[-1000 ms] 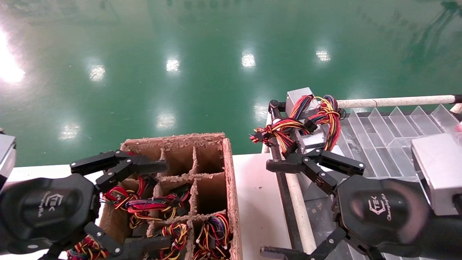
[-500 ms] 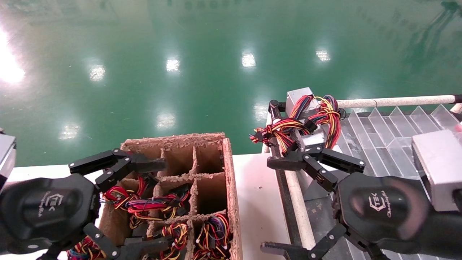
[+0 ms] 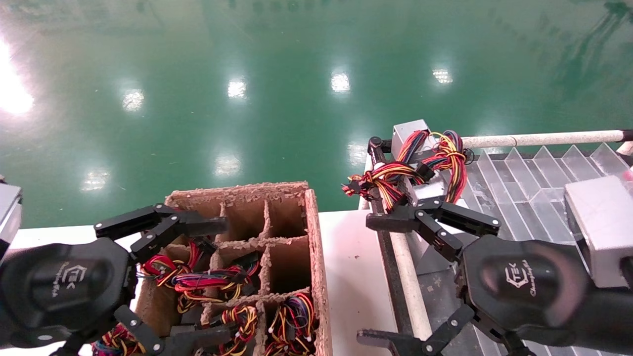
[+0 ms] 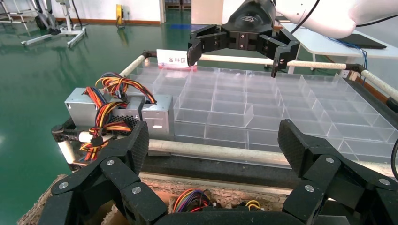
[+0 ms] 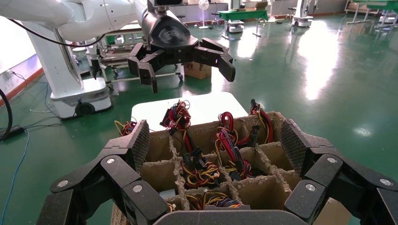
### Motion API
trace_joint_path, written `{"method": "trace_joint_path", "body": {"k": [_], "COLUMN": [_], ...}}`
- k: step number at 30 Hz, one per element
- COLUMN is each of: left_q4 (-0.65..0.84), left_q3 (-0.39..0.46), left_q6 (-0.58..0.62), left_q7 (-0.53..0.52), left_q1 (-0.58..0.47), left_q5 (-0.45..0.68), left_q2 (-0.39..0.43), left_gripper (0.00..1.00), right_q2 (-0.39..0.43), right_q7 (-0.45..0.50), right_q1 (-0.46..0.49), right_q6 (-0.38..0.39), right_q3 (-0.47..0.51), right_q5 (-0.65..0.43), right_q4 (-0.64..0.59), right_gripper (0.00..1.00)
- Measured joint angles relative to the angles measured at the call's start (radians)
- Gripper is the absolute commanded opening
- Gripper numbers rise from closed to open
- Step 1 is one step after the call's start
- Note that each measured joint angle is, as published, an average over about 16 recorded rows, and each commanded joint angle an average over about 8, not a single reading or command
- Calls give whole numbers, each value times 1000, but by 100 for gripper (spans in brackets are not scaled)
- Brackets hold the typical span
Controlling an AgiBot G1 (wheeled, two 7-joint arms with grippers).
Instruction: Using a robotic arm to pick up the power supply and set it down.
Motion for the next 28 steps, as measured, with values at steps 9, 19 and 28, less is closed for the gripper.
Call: {"method": "trace_joint_path", "body": {"k": [9,19,28], "left_q4": [0,0,0], "left_q3": [0,0,0], "left_q6": [0,0,0], "left_q7": [0,0,0], "left_q1": [0,0,0], "left_q5": [0,0,0], "left_q2": [0,0,0], "left_gripper": [100,100,100], "right_q2": [0,0,0], "right_q7": [-1,-1,-1], "right_q1": [1,1,1], "right_q6": [1,1,1], "right_q3": [-1,-1,-2], "right_q5": [1,1,2], "right_q4": [-1,-2,-2], "right_gripper": [100,100,100]}}
